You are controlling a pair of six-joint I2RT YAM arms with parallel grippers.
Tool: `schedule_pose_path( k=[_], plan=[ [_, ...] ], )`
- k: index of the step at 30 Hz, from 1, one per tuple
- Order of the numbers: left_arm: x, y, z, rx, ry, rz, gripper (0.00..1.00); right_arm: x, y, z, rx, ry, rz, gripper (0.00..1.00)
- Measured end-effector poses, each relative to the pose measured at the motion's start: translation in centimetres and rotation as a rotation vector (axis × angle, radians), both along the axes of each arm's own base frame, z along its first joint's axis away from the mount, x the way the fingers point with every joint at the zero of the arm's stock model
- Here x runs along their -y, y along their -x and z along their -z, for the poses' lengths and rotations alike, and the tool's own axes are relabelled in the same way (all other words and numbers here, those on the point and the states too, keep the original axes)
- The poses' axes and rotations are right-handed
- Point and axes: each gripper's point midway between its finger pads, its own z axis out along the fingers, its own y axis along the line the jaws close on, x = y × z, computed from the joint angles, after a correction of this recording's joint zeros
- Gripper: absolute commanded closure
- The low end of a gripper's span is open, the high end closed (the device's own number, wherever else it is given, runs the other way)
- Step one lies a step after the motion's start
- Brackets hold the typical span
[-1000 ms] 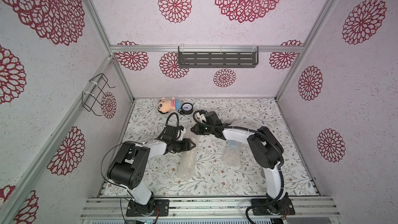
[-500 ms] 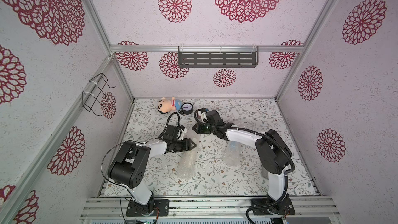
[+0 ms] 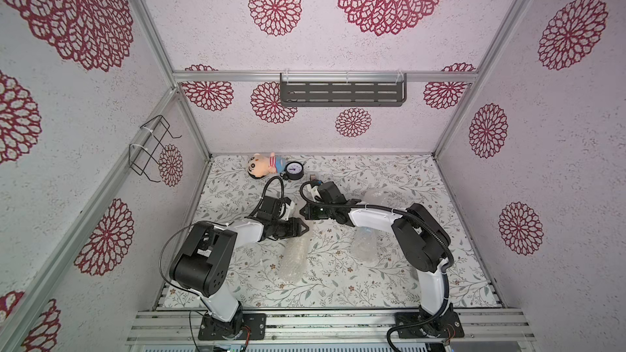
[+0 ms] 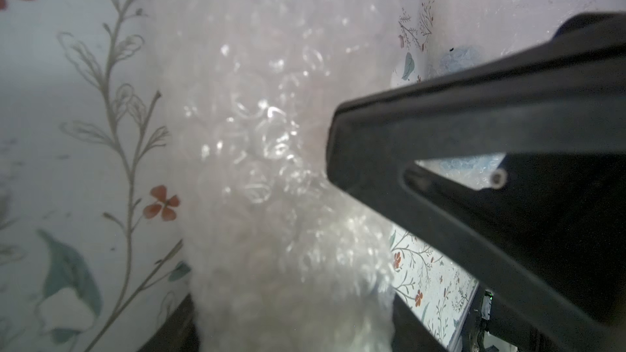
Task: Wrap vases in bubble wrap
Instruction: Wrap the vase in bubble wrap.
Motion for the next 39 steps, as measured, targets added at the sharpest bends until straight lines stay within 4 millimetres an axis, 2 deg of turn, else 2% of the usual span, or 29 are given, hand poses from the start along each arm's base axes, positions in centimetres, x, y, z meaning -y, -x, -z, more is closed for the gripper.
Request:
schedule_pose_path(
  k=[7, 13, 16, 23, 28, 30, 39],
  plan=[
    [-0.1, 0.6, -0.3, -0.011, -0.014, 0.007, 0.2, 0.5, -0.1, 0.8, 0.006, -0.005, 0.016, 0.96],
    [-0.6, 1.4, -2.6, 0.015, 0.023, -0.034, 0.15, 1.3, -0.2, 1.8, 0.0, -0.014, 0.053, 0.98],
    [-0.8, 2.4, -2.8, 0.002, 0.051, -0.054, 0.15, 1.2, -0.2, 1.7, -0.002, -0.019, 0.06, 0.98],
    [-0.9, 5.1, -0.8, -0.099, 0.074, -0.075, 0.15, 1.1, -0.2, 1.7, 0.005, -0.02, 0.07, 0.98],
    [-0.4, 5.7, -0.6, -0.113, 0.069, -0.068, 0.21, 1.0, -0.2, 1.7, 0.009, -0.019, 0.073, 0.98],
    [-0.6, 6.1, -0.1, -0.121, 0.061, -0.072, 0.27, 1.0, -0.2, 1.7, 0.011, -0.017, 0.075, 0.98],
    [-0.8, 6.2, 0.2, -0.11, 0.044, -0.064, 0.34, 1.2, -0.4, 1.2, 0.04, -0.018, 0.077, 0.79]
  ],
)
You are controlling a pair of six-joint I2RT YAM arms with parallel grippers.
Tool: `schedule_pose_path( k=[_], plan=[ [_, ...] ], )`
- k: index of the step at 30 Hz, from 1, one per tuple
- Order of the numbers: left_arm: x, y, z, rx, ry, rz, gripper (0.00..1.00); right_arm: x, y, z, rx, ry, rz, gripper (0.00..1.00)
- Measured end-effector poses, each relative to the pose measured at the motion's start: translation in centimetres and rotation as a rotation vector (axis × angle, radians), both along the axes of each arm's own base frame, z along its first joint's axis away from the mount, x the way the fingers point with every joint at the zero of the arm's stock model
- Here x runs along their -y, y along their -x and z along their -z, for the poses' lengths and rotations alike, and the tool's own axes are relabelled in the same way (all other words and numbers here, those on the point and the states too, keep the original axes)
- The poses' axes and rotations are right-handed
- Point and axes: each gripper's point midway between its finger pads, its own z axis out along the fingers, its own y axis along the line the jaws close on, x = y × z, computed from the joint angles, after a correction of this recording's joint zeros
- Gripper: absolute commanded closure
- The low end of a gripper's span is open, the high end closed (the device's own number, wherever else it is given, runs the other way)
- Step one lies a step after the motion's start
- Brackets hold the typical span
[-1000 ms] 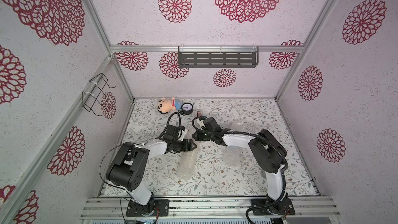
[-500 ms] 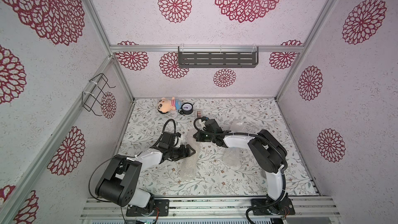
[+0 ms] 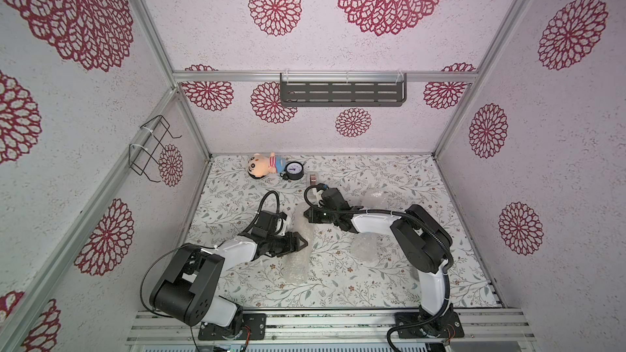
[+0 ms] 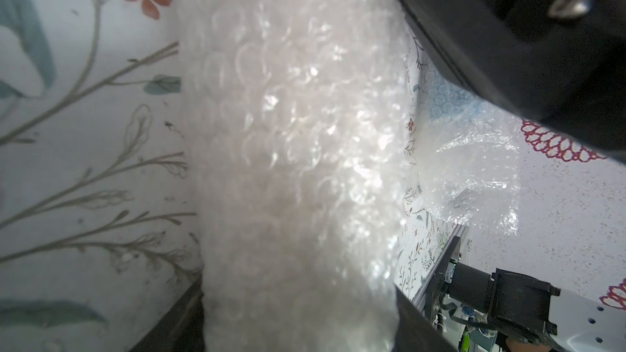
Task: Wrap vases in bubble wrap
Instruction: Wrap the vase in bubble wrap, then tear off the tape using the Tape Cutter.
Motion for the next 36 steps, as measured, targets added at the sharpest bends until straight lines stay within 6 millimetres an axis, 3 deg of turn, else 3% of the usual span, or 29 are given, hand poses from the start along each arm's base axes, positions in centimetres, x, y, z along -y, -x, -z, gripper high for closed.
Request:
schedule_pose_path(
  k=[3, 7, 13, 16, 22, 29, 36],
  plan=[
    [0.0, 0.0, 0.0, 0.002, -0.002, 0.007, 0.37, 0.0, -0.1, -1.0, 0.025, -0.025, -0.021, 0.66],
    [0.1, 0.0, 0.0, 0.002, -0.003, 0.013, 0.4, 1.1, -1.8, -3.7, 0.086, -0.069, -0.01, 0.64],
    [0.1, 0.0, 0.0, 0.001, -0.005, 0.022, 0.42, 3.8, -7.7, -7.2, 0.138, -0.095, 0.09, 0.65],
    [0.2, 0.0, 0.0, -0.004, -0.004, 0.03, 0.43, 5.0, -10.8, -7.8, 0.15, -0.101, 0.139, 0.64],
    [0.2, 0.1, 0.0, -0.006, -0.003, 0.039, 0.45, 5.7, -14.7, -4.4, 0.082, -0.056, 0.187, 0.61],
    [0.3, 0.0, 0.0, -0.01, -0.007, 0.044, 0.46, 4.3, -14.9, 0.5, -0.031, -0.007, 0.146, 0.61],
    [0.5, -0.1, 0.0, -0.015, -0.002, 0.049, 0.47, 3.5, -14.8, -0.4, -0.05, -0.031, 0.11, 0.61]
  ],
)
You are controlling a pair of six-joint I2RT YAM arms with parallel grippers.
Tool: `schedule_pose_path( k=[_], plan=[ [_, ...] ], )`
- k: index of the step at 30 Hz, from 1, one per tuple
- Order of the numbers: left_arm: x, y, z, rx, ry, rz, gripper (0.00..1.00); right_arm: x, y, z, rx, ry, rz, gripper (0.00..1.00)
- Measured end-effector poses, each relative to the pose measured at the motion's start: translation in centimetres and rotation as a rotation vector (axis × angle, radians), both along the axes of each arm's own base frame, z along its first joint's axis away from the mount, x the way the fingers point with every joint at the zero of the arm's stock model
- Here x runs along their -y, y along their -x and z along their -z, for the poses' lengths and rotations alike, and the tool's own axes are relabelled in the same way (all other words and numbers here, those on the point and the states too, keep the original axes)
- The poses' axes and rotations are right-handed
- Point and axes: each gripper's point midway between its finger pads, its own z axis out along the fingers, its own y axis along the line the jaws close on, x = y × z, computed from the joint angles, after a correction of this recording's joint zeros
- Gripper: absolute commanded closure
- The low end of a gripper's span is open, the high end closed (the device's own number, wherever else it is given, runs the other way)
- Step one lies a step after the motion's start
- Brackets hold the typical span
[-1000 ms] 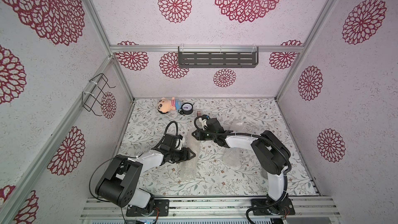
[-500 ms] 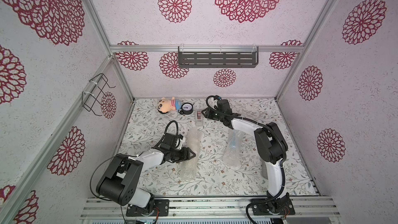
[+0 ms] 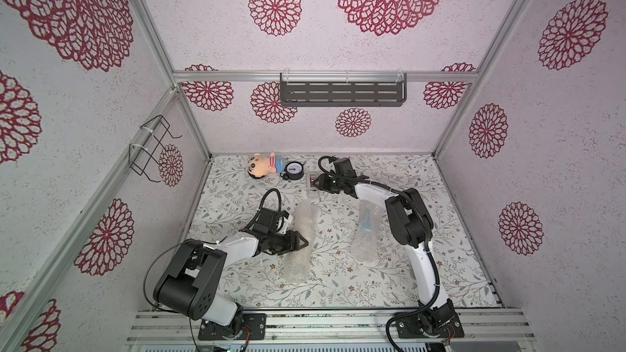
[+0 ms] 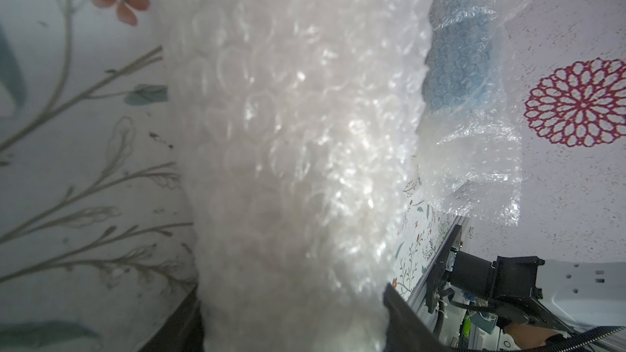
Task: Wrap vases in bubble wrap
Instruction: Tear off the tape using the Tape Cutter.
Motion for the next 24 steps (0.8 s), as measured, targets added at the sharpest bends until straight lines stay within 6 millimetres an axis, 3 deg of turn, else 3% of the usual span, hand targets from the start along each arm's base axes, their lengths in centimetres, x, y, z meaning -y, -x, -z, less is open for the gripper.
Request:
schedule_pose_path(
  k=[4, 9, 24],
  plan=[
    [0.1, -0.1, 0.0, 0.0, 0.002, 0.002, 0.48, -0.6, -0.2, -0.4, -0.002, -0.016, -0.02, 0.61],
    [0.1, -0.1, 0.0, 0.0, 0.002, 0.002, 0.48, -1.0, 0.0, 0.6, -0.041, -0.018, -0.033, 0.61],
    [0.1, -0.1, 0.0, 0.0, 0.001, 0.002, 0.49, -0.9, 0.7, 0.9, -0.108, -0.014, -0.029, 0.63]
  ],
)
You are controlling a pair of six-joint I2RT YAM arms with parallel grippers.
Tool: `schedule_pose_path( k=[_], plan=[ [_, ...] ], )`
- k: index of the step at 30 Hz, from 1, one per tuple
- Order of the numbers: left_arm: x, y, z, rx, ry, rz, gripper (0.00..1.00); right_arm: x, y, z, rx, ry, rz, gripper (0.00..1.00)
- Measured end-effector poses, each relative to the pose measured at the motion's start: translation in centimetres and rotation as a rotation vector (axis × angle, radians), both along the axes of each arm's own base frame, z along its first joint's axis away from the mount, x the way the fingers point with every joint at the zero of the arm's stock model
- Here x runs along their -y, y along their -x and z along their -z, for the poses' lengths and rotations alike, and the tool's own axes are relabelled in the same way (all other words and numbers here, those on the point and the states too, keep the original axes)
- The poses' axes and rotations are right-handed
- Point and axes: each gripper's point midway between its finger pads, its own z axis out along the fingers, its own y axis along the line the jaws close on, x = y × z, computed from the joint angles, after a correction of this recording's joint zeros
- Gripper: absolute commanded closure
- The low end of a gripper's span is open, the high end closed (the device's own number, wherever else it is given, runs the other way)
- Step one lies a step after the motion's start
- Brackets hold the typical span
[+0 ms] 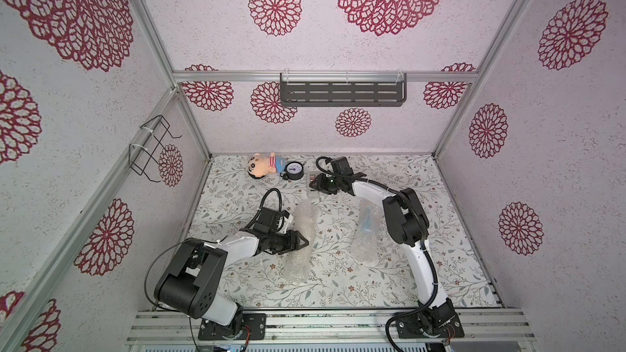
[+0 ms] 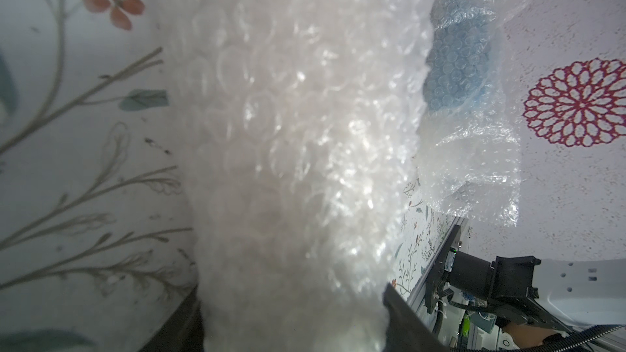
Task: Wrap vases in bubble wrap
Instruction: Tear off the tape using the Tape Cutter.
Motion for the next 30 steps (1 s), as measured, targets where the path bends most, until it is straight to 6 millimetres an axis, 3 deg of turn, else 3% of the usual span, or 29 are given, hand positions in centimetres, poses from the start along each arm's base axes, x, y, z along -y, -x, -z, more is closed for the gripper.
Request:
schedule_pose_path(
  k=[30],
  plan=[
    [0.05, -0.07, 0.0, 0.001, 0.0, 0.003, 0.51, -0.48, -0.45, 0.03, -0.041, -0.087, 0.001, 0.73]
  ],
)
